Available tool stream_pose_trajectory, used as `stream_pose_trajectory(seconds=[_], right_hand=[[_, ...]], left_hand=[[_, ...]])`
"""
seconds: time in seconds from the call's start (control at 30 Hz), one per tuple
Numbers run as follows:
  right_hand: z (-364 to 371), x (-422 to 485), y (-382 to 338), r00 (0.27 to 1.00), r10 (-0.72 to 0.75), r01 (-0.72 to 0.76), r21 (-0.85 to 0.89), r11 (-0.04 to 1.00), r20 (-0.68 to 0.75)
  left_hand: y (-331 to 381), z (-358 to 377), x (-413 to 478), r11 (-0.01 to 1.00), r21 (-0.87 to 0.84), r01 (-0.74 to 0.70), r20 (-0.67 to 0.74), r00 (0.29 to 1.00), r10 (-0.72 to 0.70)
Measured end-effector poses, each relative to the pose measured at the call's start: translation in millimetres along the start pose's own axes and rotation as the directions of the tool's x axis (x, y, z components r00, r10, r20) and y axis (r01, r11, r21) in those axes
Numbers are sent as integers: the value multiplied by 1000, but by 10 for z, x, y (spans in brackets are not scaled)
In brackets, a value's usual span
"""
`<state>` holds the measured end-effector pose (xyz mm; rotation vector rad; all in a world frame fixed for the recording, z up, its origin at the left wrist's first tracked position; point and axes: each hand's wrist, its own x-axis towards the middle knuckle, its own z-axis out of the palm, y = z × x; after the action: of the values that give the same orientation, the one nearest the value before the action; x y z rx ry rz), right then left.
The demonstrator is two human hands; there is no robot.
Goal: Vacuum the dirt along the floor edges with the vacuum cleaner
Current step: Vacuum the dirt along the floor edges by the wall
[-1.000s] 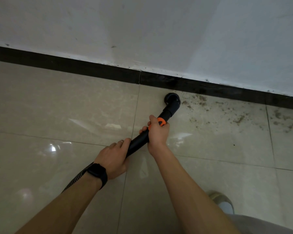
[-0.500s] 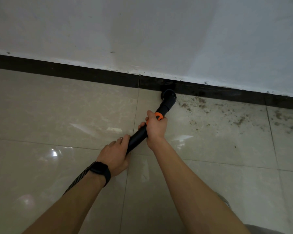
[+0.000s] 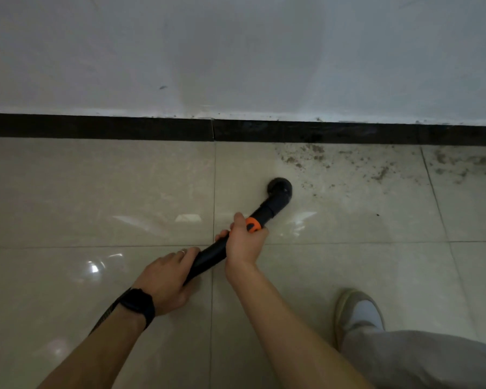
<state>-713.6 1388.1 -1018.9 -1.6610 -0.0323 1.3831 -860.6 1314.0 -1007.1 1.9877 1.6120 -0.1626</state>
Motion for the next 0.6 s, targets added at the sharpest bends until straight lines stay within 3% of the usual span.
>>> stream_pose_trajectory(seconds=[0.27, 0.6], right_hand=[[-653, 58, -175, 972, -41, 64, 91, 994, -233], [-652, 237, -344, 985, -16, 36, 120, 992, -170]], left_hand=[[459, 118, 188, 962, 120, -243, 56, 970, 238], [568, 147, 355, 975, 85, -204, -13, 979, 206]])
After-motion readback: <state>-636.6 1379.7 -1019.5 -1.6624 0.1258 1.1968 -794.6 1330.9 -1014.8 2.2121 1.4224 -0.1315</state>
